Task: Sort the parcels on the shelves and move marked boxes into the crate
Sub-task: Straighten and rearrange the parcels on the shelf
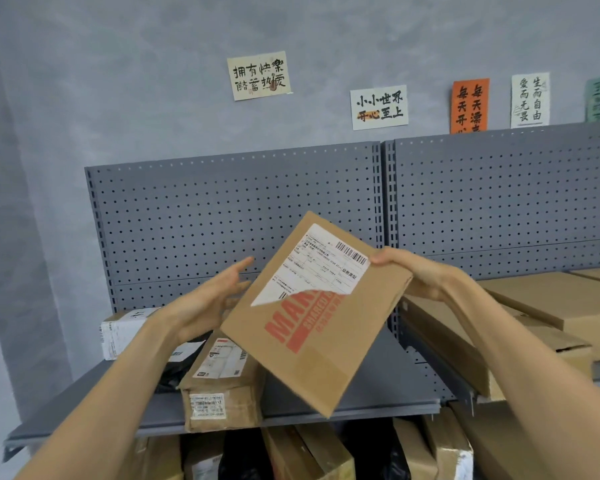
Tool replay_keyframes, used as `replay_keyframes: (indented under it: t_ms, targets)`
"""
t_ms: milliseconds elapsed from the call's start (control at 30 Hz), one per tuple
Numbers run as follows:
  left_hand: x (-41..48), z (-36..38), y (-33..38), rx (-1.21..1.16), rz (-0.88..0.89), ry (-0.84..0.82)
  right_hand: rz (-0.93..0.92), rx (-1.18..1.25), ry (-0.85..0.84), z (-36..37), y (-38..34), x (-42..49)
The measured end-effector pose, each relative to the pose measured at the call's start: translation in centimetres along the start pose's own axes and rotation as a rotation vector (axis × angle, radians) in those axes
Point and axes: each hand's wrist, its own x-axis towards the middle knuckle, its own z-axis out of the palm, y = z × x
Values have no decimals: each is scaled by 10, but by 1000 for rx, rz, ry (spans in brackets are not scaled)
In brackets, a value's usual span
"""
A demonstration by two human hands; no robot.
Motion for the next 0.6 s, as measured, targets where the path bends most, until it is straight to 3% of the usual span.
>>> replay_keyframes:
  t_ms: [100, 233, 467, 600]
  targets:
    - [3, 13, -2, 43, -12, -145, 14, -25, -25, -6, -10, 0]
    - [8, 22, -10, 23, 9, -193, 6, -18, -46, -12, -14, 0]
    - [23, 32, -30, -88, 40, 63, -5, 39, -37, -15, -4, 3]
    - [29, 35, -35, -163, 67, 184, -69, 304, 177, -11, 14, 6]
